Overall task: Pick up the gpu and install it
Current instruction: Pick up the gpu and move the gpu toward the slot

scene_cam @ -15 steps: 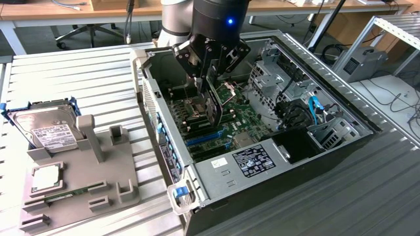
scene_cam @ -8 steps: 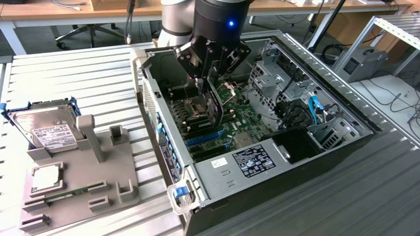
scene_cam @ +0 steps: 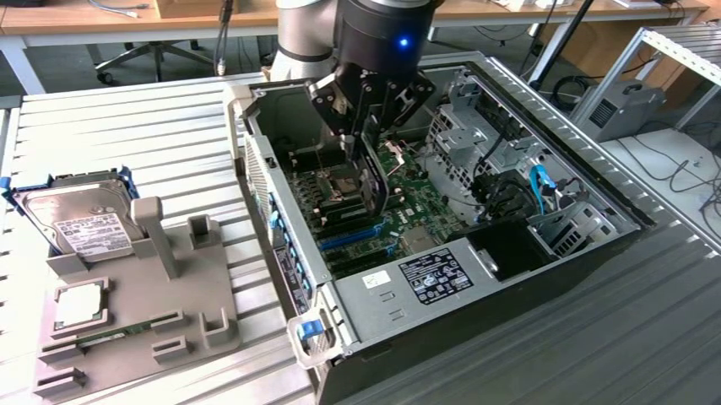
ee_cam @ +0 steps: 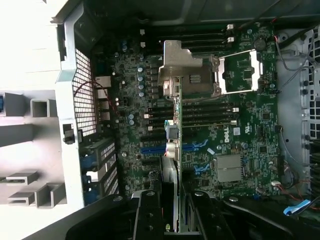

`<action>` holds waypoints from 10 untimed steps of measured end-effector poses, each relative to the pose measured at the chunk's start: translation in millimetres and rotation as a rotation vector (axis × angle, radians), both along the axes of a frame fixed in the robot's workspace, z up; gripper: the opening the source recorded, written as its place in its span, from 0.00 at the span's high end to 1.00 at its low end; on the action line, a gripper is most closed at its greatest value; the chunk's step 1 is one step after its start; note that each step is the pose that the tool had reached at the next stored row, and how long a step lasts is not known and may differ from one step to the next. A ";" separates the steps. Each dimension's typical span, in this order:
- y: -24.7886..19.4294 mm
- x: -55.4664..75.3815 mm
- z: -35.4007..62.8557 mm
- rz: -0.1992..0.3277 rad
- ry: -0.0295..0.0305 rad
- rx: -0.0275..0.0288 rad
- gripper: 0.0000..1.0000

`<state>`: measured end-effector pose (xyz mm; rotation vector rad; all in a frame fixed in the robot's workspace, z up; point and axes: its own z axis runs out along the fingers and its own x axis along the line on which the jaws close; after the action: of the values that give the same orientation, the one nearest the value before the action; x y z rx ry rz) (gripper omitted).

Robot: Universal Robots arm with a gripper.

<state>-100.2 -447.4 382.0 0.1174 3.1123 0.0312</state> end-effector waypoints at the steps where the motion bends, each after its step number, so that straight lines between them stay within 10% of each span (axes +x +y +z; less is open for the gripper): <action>1: 0.0 0.5 -0.3 0.000 0.0000 0.0000 0.74; 10: 0.4 7.5 -4.4 0.000 0.0000 0.0000 0.74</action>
<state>-92.7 -447.0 377.6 0.1175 3.1122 0.0312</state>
